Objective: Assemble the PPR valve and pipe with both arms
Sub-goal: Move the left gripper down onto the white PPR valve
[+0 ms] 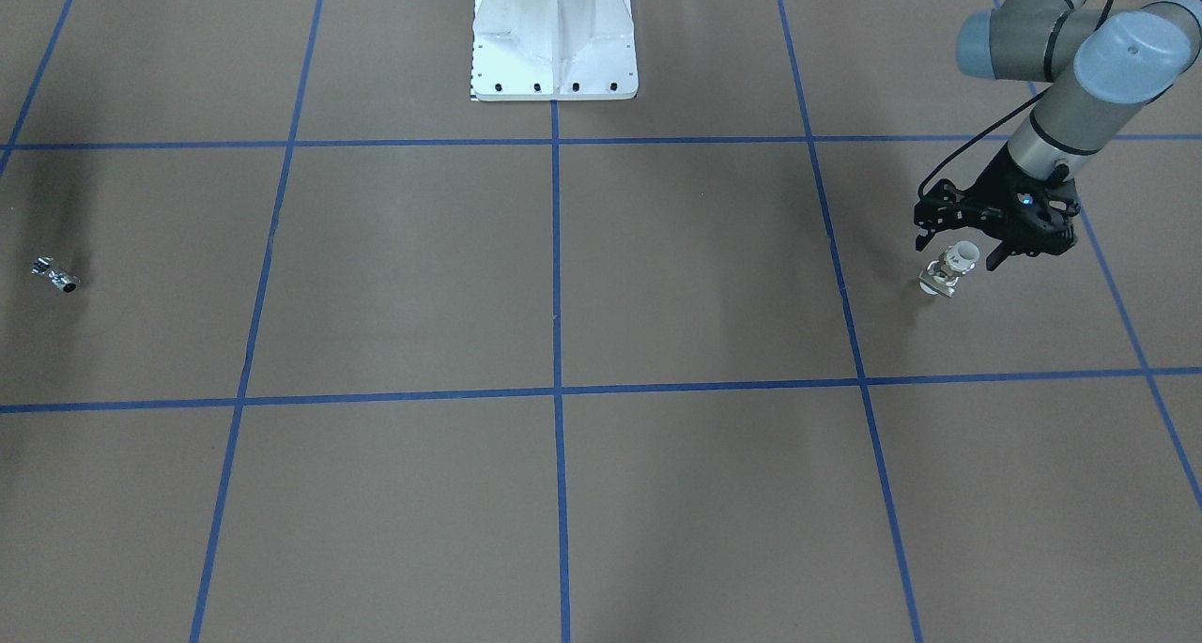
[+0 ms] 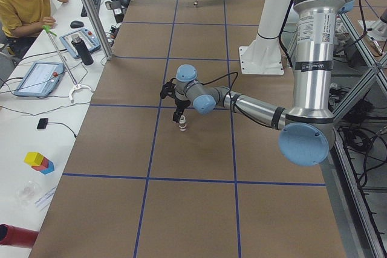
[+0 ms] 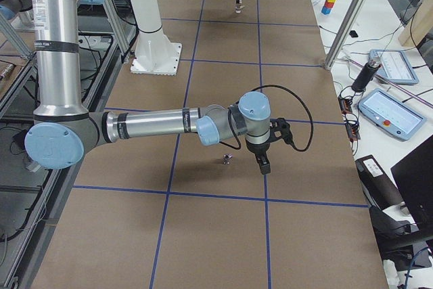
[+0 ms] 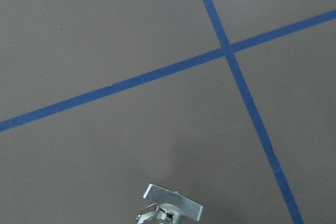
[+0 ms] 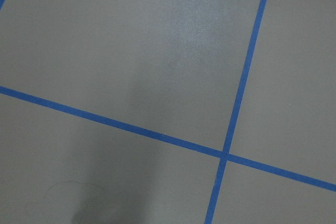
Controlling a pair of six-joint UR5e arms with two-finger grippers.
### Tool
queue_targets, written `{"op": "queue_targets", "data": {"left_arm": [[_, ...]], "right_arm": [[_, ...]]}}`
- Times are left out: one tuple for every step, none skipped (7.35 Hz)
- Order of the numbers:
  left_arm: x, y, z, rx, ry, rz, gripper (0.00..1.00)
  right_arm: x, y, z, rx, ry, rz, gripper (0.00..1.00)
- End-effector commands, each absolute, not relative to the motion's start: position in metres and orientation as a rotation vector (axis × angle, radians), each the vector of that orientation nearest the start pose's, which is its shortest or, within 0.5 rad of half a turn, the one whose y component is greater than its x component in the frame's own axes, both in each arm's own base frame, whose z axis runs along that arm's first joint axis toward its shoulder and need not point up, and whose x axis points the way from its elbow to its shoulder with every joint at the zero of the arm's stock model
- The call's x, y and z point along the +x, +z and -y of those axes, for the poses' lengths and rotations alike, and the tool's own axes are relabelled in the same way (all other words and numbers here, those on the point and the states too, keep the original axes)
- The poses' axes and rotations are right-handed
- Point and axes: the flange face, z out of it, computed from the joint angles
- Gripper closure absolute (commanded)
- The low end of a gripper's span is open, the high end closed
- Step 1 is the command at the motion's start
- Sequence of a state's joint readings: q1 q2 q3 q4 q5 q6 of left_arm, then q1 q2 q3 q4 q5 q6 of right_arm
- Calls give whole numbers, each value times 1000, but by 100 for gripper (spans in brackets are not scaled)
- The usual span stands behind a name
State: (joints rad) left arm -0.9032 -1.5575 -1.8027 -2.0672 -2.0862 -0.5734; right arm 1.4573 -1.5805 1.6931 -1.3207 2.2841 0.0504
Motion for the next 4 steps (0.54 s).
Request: {"op": "queue_targets", "data": {"left_arm": [[252,509,449,272,277,-800,0],[253,513,449,266,278,-796,1],[253,520,450,258,278,-788,1],[254,521,451,261,275,-782,1]], "right_arm": [[11,580,509,285,-189,732,0],[11,580,508,285,-188,732,0],[11,581,508,284,-189,732,0],[11,580,508,285,-188,732,0]]}}
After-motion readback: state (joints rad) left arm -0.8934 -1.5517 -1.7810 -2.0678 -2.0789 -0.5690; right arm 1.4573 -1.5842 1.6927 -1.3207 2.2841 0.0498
